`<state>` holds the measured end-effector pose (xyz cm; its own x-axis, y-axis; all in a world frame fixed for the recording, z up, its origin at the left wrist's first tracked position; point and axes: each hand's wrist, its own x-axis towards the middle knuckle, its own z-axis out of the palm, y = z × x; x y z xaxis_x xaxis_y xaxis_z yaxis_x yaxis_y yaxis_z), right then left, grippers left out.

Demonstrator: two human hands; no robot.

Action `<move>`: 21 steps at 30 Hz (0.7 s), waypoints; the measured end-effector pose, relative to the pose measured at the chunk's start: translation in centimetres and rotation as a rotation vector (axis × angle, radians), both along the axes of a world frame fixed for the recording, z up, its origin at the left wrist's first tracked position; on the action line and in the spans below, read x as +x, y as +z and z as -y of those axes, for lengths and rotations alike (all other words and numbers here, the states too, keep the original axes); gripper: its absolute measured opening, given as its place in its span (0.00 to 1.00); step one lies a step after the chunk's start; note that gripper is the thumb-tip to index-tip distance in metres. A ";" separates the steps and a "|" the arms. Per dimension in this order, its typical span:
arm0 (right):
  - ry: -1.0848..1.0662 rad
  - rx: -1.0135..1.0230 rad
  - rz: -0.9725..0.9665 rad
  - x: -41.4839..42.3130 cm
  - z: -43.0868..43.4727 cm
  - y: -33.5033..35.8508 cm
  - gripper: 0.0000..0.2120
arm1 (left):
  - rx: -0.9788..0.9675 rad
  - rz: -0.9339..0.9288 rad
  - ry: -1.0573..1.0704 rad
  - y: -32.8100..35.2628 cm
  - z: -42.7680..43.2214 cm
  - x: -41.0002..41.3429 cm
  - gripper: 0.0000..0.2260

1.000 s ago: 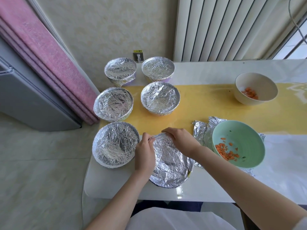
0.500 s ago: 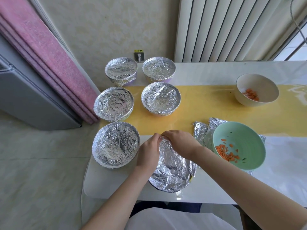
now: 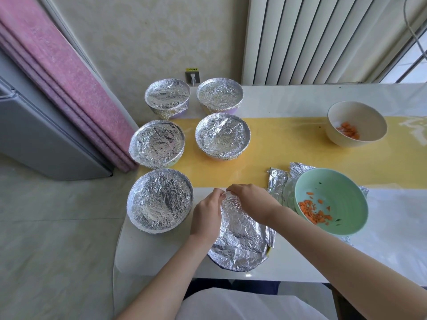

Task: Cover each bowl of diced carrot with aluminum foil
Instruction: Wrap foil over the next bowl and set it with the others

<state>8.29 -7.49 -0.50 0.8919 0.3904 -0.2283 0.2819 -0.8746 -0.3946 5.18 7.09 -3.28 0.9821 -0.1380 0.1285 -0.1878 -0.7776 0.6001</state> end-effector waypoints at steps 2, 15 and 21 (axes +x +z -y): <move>-0.009 0.006 0.003 0.0 0.1 -0.1 0.23 | -0.011 0.016 0.004 0.1 0.1 -0.1 0.04; -0.061 0.049 0.020 0.1 -0.5 -0.9 0.15 | -0.078 0.001 0.120 -0.4 -0.6 -0.6 0.08; -0.063 0.103 0.021 0.0 0.1 -1.4 0.19 | -0.041 0.033 0.079 -0.5 -0.6 -0.4 0.07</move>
<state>8.33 -7.62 -1.86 0.9197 0.3537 -0.1703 0.2367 -0.8458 -0.4781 4.83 7.66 -3.74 0.9849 -0.0541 0.1647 -0.1468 -0.7657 0.6263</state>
